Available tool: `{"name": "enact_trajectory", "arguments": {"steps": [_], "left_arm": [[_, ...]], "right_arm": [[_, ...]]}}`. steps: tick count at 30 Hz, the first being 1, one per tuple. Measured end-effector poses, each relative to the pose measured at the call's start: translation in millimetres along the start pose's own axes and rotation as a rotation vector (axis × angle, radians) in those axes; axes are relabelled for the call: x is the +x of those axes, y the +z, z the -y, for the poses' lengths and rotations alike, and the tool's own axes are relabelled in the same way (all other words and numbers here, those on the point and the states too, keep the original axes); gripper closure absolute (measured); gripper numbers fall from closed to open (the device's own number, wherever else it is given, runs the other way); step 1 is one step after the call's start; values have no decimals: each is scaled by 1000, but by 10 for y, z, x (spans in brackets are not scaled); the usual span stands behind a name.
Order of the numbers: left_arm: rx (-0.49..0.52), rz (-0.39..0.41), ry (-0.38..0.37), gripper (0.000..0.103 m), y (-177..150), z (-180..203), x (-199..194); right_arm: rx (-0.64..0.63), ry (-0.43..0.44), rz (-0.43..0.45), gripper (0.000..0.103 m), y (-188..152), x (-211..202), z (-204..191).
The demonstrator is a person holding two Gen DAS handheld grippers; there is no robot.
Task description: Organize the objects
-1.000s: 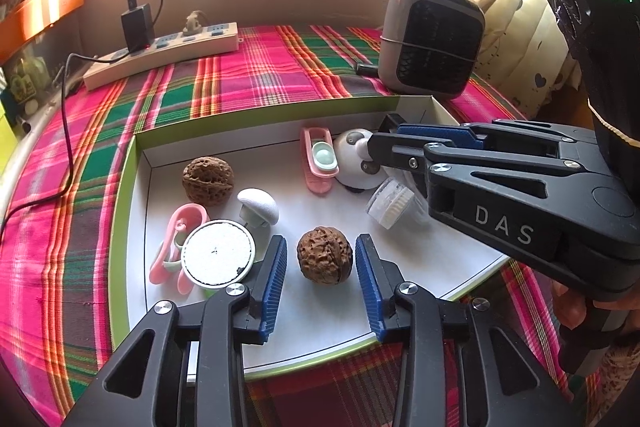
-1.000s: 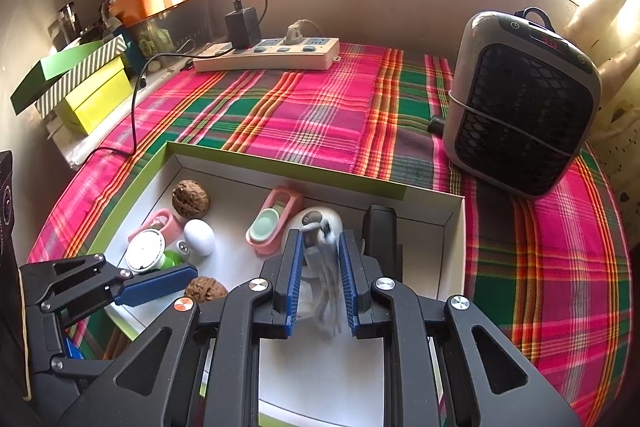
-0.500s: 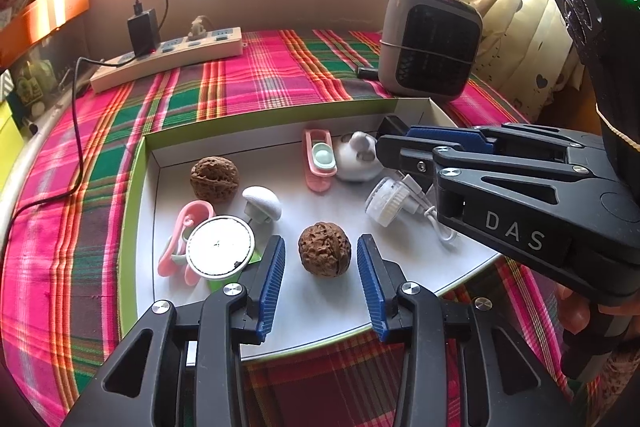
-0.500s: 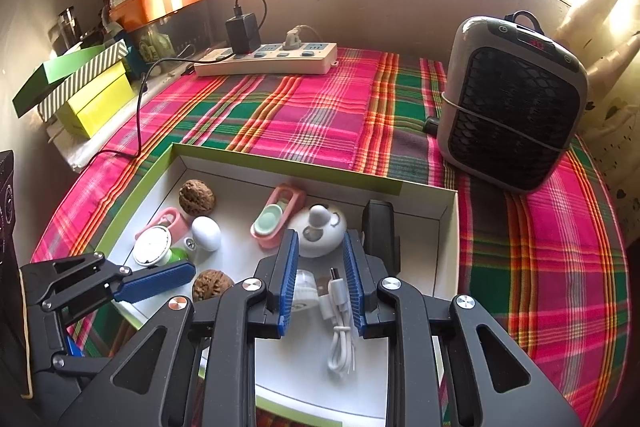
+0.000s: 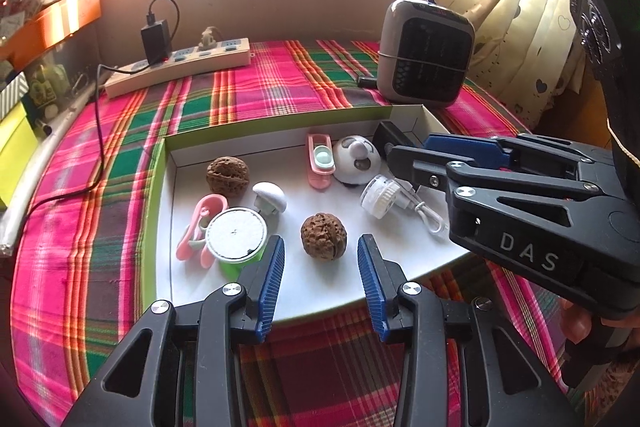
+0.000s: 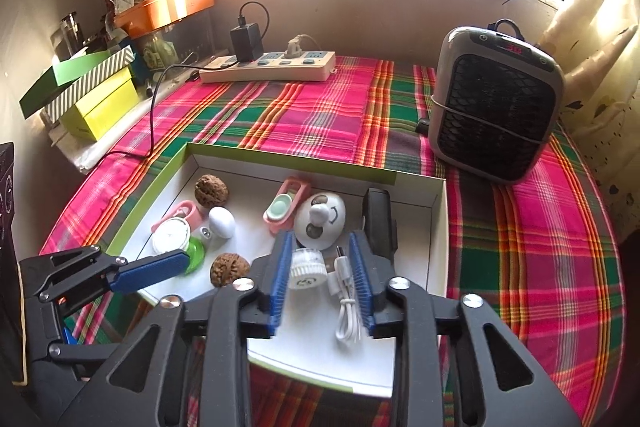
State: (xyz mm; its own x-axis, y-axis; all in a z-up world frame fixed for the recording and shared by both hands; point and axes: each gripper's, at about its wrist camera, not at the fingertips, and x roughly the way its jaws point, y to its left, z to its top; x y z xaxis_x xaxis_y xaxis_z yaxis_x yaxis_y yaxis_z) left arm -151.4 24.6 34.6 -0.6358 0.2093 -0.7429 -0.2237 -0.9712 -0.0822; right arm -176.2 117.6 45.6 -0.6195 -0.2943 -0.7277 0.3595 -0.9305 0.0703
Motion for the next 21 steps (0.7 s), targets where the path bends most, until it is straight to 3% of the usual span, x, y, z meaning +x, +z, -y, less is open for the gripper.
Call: {"name": "enact_trajectory", "arguments": {"steps": [7, 21], "left_arm": [[-4, 28, 53, 67, -84, 9, -157], [-13, 51, 157, 67, -392, -18, -441]], "right_arm": [[17, 0, 14, 69, -113, -148, -48], [46, -42, 12, 53, -487, -411, -207]]}}
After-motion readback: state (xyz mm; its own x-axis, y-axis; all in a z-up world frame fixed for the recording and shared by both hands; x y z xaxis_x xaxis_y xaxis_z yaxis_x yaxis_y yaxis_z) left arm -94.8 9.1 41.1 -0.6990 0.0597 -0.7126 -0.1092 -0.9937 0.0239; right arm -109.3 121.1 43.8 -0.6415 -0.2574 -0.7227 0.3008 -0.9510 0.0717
